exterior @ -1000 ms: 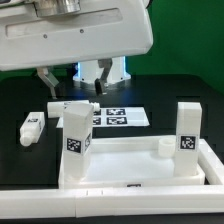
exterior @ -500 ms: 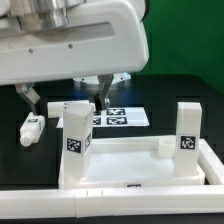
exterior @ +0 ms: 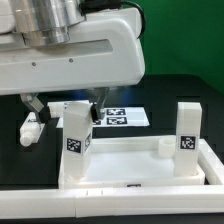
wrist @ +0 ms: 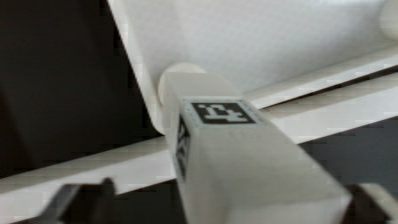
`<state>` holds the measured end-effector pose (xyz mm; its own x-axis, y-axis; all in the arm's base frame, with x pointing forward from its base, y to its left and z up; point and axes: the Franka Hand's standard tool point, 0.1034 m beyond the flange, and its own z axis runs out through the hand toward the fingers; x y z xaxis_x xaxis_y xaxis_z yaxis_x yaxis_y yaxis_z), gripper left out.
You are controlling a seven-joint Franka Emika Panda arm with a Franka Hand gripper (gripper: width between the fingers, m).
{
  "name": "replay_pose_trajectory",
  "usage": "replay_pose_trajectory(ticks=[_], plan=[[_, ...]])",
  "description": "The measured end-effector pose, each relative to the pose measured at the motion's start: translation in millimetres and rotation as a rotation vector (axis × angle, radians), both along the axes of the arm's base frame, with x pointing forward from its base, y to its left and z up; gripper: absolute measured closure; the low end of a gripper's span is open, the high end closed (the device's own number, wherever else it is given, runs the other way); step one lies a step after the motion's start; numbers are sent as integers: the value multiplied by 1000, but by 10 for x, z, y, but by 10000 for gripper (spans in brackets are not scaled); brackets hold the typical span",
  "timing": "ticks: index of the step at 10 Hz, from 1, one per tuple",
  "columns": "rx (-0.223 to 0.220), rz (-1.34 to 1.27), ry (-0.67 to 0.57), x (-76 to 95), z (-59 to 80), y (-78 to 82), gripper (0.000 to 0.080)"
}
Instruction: Assemble desk
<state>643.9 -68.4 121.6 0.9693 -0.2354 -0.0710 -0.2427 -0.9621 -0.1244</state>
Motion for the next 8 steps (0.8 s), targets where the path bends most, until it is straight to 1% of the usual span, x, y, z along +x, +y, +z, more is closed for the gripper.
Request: replay_pose_trajectory(ticks=[1, 2, 5, 6, 7, 8], plan=[[0, 0, 0, -1, -3, 0, 306], [0, -1, 1, -3, -7, -4, 505], [-2, -30, 0, -1, -8, -9, 512], [-14, -98, -16, -15, -15, -23, 512], [-23, -231, -13, -41, -15, 33, 512], [-29, -424, 5, -29, -13, 93, 512]])
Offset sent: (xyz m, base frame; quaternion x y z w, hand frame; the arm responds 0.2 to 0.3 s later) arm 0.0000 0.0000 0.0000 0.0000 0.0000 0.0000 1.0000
